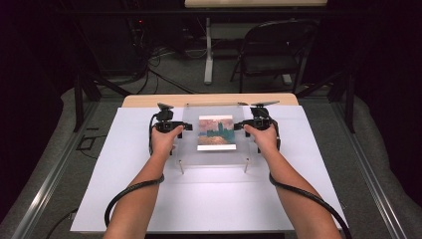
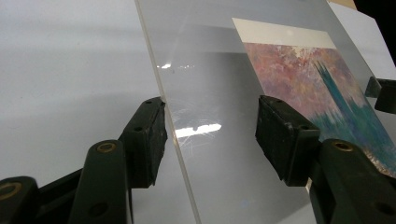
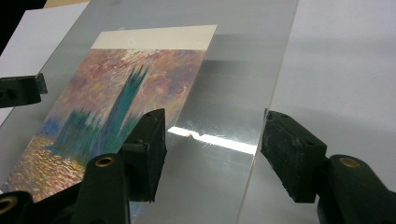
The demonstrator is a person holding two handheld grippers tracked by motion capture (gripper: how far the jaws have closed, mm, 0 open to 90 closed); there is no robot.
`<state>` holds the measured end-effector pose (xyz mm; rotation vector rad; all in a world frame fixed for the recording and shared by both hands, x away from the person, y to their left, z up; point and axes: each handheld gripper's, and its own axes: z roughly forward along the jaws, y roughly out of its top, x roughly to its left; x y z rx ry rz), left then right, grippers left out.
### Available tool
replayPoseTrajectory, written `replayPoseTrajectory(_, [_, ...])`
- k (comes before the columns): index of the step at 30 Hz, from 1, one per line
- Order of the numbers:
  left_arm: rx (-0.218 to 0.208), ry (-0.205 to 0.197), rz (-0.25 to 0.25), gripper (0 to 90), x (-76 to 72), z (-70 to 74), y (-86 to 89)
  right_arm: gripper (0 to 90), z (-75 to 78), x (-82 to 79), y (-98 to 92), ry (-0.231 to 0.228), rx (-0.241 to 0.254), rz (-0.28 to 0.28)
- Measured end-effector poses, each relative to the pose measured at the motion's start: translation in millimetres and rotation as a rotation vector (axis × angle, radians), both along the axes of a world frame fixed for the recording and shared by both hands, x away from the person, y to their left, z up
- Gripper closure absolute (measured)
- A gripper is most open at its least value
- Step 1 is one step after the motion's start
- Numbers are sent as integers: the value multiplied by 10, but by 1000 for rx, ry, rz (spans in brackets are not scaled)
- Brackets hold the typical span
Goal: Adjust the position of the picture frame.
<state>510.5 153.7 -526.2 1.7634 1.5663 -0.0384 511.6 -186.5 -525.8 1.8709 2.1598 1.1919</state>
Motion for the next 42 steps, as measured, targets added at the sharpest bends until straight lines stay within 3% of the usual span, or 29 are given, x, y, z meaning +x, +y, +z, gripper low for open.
replayPoseTrajectory(9, [5,-6,1,448,-15,46,4,417,56,-18,-1,2,-7,0])
replayPoseTrajectory(19, [27,-32,13,476,-90,201,-5,429,170,-80,13,-43,-25,8])
replayPoseTrajectory(30, [39,-106,14,498,-250,371,-20,453,377,-250,39,-93,-68,-1])
replayPoseTrajectory(42, [47,-156,4,545,-423,549,17,463,560,-440,76,-160,-116,16])
